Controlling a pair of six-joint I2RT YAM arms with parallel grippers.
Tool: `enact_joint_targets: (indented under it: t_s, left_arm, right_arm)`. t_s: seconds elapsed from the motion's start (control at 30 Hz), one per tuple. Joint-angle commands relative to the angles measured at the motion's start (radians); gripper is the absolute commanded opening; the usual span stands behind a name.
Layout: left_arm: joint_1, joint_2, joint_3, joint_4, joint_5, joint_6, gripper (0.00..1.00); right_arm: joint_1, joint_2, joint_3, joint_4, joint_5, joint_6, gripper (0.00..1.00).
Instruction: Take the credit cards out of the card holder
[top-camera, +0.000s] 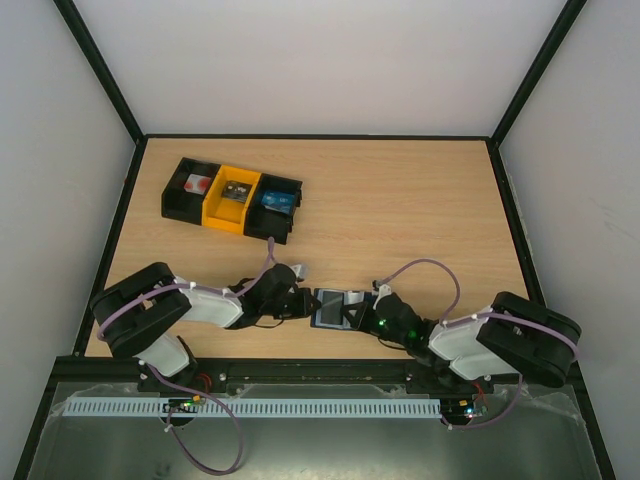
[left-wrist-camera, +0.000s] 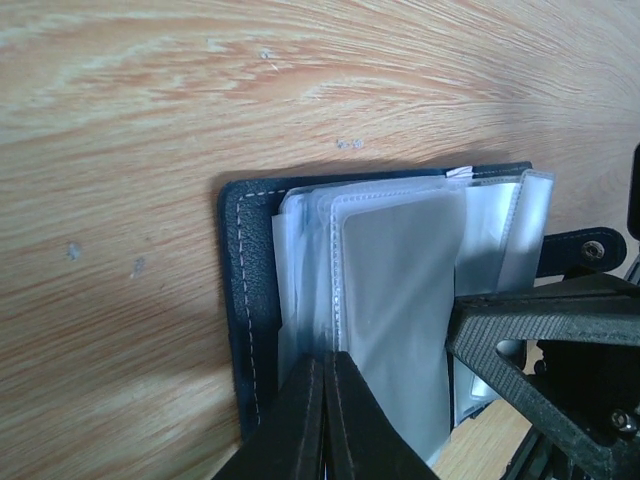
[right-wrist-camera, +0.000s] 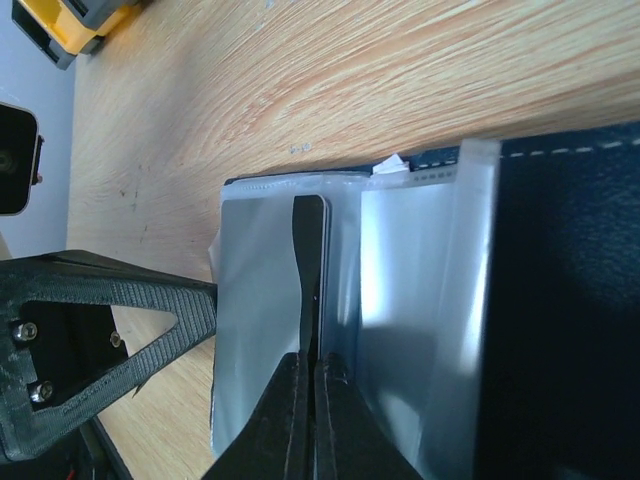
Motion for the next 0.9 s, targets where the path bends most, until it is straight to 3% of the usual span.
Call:
enact_joint_targets:
  t_s: [0.0,0.87]
  left_arm:
    - [-0.012,0.038,-0.008,-0.213,-0.084,0.033,0.03]
    - [-0.013,0.004,-0.042,-0.236,-0.114,0.017,0.03]
  right_arm:
    - [0.004,-0.041,-0.025,-0.015,0.005,-0.029,0.02]
    - [0.004,-0.138,-0.051,-0.074,0.017,-0.005,0.02]
